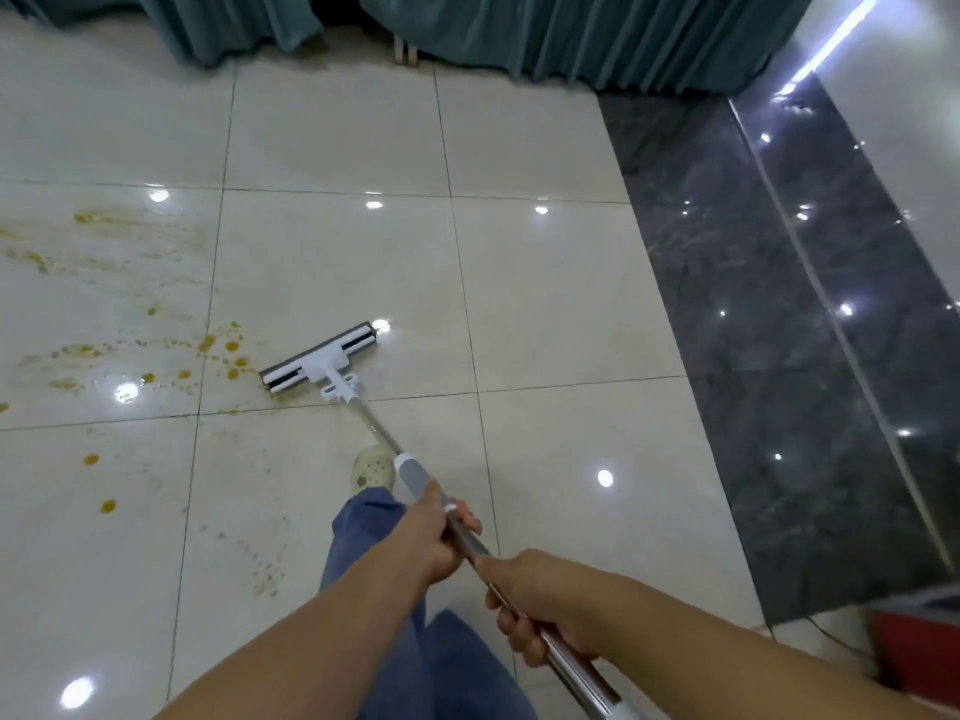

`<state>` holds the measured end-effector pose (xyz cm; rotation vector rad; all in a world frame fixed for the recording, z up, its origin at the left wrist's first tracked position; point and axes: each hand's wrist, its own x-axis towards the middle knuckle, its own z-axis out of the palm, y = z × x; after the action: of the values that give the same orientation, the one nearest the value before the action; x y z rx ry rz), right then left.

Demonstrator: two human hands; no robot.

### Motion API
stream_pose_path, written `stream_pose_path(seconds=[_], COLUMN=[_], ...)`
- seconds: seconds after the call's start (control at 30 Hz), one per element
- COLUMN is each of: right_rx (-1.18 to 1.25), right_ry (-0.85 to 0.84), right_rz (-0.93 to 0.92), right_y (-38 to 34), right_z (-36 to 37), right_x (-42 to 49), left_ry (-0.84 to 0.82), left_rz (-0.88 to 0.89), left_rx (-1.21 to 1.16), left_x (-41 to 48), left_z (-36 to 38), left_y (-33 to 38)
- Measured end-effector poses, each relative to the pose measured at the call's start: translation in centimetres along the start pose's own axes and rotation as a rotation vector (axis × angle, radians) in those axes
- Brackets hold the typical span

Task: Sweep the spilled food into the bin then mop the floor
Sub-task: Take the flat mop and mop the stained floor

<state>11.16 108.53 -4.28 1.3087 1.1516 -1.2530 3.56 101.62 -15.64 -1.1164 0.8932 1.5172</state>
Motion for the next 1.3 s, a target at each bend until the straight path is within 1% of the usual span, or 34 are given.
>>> stream_pose_path(seconds=[0.1,0.2,0.27,0.4,0.57,0.8,0.93,1.07,1.3], right_rx=[0.004,0.023,0.02,0.005,0.011,0.027,0.019,-0.01,-0.061], right_ry=[0.004,0.004,0.007,0.017,0.019,-0.035,-0.035,-0.039,-0.018], right_rz=[-0.022,-0.089,-0.114,-0.104,-0.142,-0.134,-0.131,-0.1,-0.15], right_y=[1.0,-0.3,-1.3,-3.6,-9.6,-20.5,-25.1,-25.7,-20.2], right_z=[0.9,1.7,1.7,1.0,1.5,1.4,0.5,-1.1,-3.9], right_x=[-0.7,-0.1,0.5,1.3,2.4,2.8,3.4,3.9,5.6], left_ry=[0.009,0.014,0.018,0.014,0.037,0.047,0.06,0.073,0.161], left_rz=[0.007,0.019,0.008,-0.009,0.033,0.063,0.057,0.051,0.102], left_rx=[-0.031,-0.081,-0.075,-0.029,-0.023,-0.05,-0.058,-0.057,-0.044], left_x=[-0.1,0.9,1.7,2.4,2.6,4.6,5.9,6.7,7.9], left_z=[-1.1,-1.5,-1.3,-0.1,1.7,4.2,5.8,7.1,8.3], left_y=[-0.8,1.2,2.5,4.3,10.2,20.7,24.8,24.8,18.5])
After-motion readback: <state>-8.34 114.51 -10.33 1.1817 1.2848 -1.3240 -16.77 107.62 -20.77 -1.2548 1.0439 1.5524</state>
